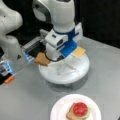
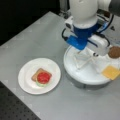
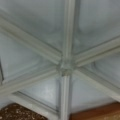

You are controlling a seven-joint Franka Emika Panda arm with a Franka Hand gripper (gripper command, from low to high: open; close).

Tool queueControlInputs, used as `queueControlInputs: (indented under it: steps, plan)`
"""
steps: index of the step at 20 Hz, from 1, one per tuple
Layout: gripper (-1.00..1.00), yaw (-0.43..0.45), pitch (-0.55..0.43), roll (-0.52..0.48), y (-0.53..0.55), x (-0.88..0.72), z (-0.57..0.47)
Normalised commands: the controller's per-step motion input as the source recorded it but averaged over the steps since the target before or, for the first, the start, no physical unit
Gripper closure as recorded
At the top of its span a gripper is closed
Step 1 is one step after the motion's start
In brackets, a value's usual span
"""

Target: Ingredient selection for cheeseburger or sandwich

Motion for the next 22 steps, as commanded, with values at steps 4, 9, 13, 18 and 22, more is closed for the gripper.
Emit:
queueControlInputs:
  steps: [4,9,13,18,22]
  plan:
    - [-1.0,0.188,-0.199,-0.214,0.03,-0.18,-0.17]
    - [-1.0,0.192,-0.223,-0.162,0.06,-0.27,-0.25]
    - [-1.0,0.177,-0.246,-0.099,0.09,-0.39,-0.27]
    - [-1.0,0.158,-0.251,-0.057,0.08,-0.47,-0.2]
    - [-1.0,0.131,-0.3,-0.041,0.02,-0.46,-0.18]
